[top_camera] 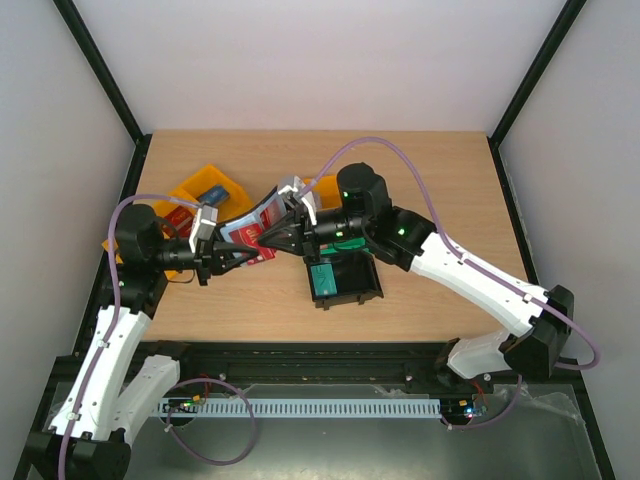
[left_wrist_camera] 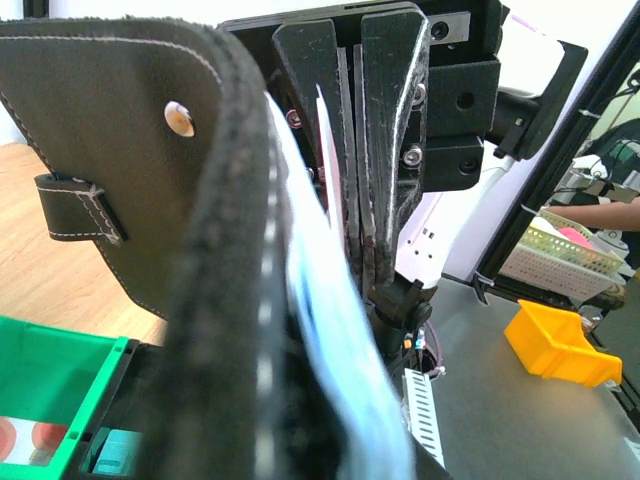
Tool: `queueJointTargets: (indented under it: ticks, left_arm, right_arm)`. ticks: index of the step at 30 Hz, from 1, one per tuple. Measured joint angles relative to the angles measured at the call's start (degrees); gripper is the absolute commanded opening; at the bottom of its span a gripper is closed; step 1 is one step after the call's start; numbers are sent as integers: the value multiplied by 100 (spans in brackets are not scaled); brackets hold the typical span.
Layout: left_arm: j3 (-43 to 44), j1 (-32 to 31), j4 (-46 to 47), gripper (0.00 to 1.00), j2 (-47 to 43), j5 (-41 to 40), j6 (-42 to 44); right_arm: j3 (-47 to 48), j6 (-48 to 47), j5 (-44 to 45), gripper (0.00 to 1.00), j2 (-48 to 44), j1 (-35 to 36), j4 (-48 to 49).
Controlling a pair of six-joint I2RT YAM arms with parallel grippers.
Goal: Take the credit cards out of the card holder
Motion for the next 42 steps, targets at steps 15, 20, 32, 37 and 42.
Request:
queueJointTargets:
  ticks: [15,20,32,37,42]
  left_arm:
    - [0,-15,-280,2,31,186,319]
    - [0,-15,-282,2,33,184,330]
    - [0,-15,-247,2,90,179,216]
    - [0,-31,-216,2,92,184,181]
    - [0,-31,-201,13,92,177,146]
  right_arm:
    - [-476,393,-531,30,-210,-680,540]
    - [-483,483,-691,33,-208,-533,769]
    - [-483,535,-833,2,136,-205,852]
    - [-481,509,-820,2,157,-205,850]
    - [-481,490,-815,2,157,-208,852]
